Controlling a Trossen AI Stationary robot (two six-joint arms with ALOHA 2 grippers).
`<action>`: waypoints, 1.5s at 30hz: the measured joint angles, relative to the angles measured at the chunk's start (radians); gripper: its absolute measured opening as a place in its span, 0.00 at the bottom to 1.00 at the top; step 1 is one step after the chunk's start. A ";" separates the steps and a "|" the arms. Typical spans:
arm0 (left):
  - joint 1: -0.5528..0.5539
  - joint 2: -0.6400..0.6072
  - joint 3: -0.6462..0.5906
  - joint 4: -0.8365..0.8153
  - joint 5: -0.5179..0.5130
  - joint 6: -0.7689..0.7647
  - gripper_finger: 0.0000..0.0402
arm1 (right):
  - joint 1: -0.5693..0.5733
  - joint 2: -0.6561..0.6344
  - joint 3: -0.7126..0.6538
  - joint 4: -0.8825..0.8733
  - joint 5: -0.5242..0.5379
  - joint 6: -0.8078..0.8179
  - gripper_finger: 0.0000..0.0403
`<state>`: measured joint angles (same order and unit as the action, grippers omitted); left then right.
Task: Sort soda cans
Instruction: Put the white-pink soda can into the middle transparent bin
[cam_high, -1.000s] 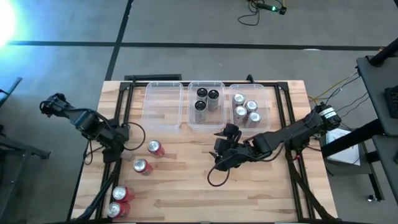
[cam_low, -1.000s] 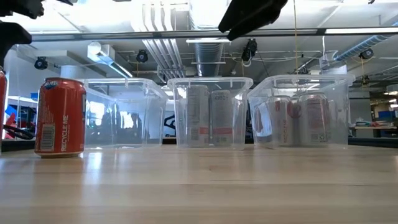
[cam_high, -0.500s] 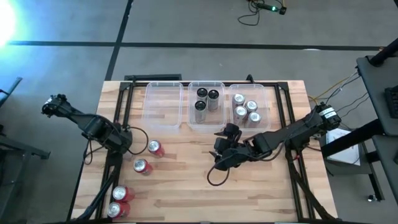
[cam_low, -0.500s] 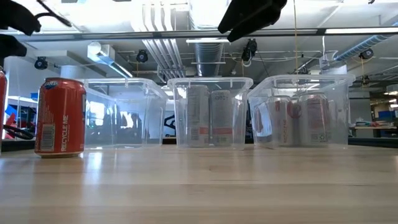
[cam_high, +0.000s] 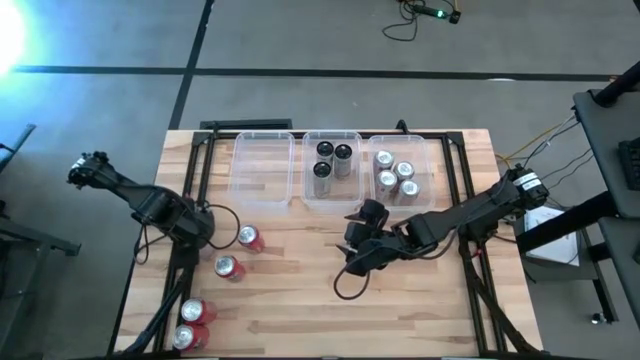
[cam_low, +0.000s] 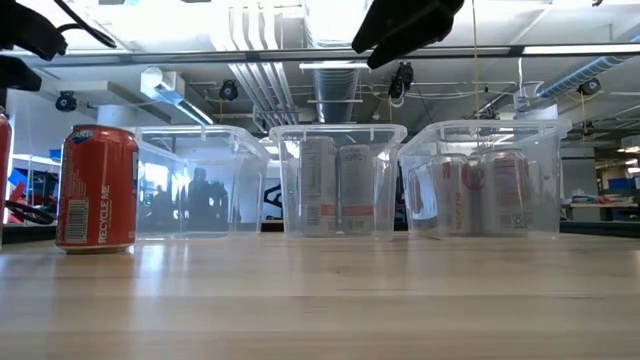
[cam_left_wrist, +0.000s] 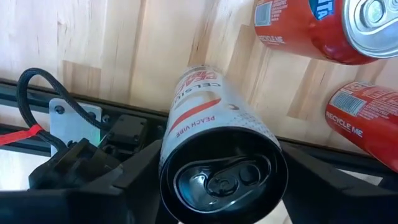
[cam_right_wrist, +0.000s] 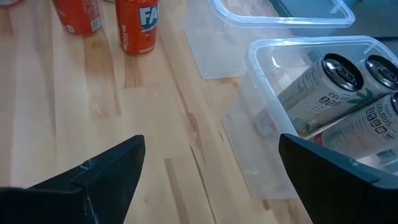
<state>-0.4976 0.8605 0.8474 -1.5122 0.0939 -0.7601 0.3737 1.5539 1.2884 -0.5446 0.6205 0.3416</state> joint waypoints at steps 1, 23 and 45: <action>0.000 0.002 0.000 0.000 0.001 0.000 0.60 | 0.001 0.000 0.000 0.000 0.000 0.000 0.91; 0.003 0.088 0.561 -0.058 0.056 -0.052 0.59 | 0.040 -0.060 0.001 -0.043 -0.028 0.046 0.90; 0.331 0.341 0.667 0.463 -0.305 0.862 0.59 | 0.079 -0.059 0.001 -0.200 -0.037 0.244 0.90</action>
<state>-0.1671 1.2019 1.5143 -1.0493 -0.2111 0.1019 0.4526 1.4952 1.2892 -0.7444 0.5835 0.5860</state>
